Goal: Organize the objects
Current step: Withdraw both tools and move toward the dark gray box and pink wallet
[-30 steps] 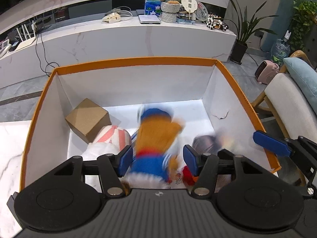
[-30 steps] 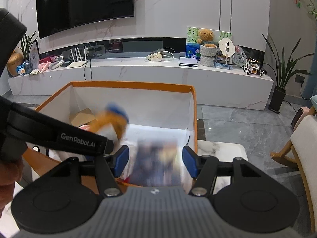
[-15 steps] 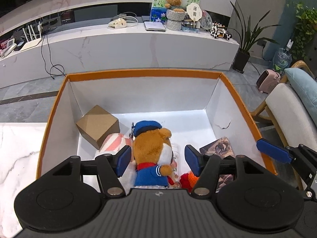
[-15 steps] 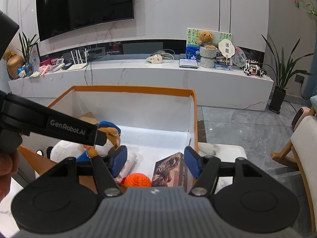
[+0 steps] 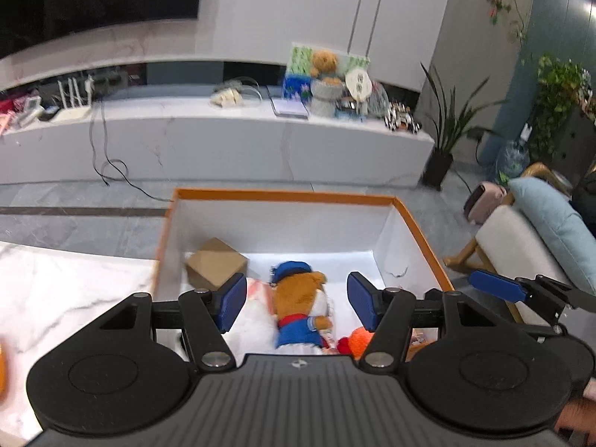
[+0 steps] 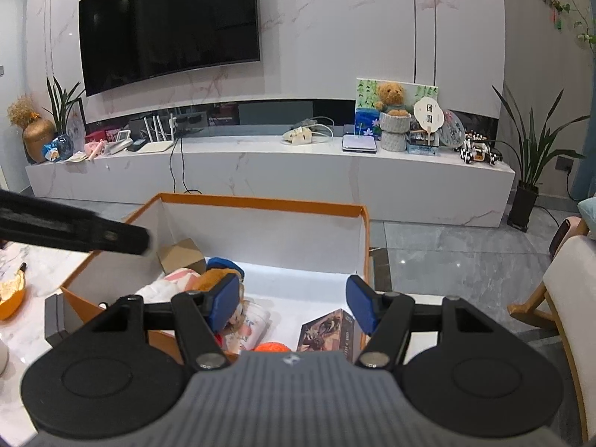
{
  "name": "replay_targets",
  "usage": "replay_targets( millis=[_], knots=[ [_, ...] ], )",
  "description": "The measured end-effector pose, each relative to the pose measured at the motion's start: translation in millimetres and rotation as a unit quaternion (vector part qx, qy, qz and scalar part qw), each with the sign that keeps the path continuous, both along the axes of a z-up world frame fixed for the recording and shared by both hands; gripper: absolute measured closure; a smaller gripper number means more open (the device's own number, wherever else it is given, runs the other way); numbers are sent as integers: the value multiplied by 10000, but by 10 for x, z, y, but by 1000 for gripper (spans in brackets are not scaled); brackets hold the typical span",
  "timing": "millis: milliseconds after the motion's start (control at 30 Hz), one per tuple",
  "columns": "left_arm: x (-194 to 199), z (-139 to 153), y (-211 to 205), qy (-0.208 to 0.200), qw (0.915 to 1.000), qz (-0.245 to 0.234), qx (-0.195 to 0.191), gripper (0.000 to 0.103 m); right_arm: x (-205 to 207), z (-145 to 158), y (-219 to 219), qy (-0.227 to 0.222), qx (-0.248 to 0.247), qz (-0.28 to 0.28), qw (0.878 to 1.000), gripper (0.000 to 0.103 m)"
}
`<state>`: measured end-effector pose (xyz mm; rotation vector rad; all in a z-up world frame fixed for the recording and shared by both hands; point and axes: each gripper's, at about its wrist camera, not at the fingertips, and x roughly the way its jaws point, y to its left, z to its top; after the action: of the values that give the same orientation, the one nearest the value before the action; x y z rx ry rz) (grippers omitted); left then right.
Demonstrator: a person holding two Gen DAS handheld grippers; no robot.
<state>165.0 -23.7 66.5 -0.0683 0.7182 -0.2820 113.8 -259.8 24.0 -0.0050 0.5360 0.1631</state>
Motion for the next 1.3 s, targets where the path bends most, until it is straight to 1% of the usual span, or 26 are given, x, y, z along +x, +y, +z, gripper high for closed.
replay_targets(
  millis=[200,367,600,667,733,900,1000,1133,1300],
  knots=[
    [-267,39,388,-179,9992,330,-103,30,-159,80,13,-21,-46,95,9999,37],
    [-417,-56,633,-277,9974,671,30,25,-338,164,36,-7,-106,184,9998,37],
    [-429,-419,917,-11,9917,1282,65,25,-586,225,51,26,-202,277,9994,37],
    [-441,-553,961,-5,9889,1470,210,25,-654,222,58,33,-169,316,9994,37],
    [-396,-691,982,99,9864,1597,362,25,-735,206,66,76,-147,355,9992,36],
    [-363,-883,1001,246,9820,1816,455,24,-867,115,106,277,-221,466,9983,36],
    [-373,-919,952,202,9820,1839,386,22,-859,62,118,345,-337,466,9977,36],
    [-368,-929,881,178,9820,1829,447,22,-830,14,90,440,-338,406,9976,36],
    [-364,-928,823,162,9826,1789,477,22,-850,-32,128,513,-438,492,9965,36]
  ],
)
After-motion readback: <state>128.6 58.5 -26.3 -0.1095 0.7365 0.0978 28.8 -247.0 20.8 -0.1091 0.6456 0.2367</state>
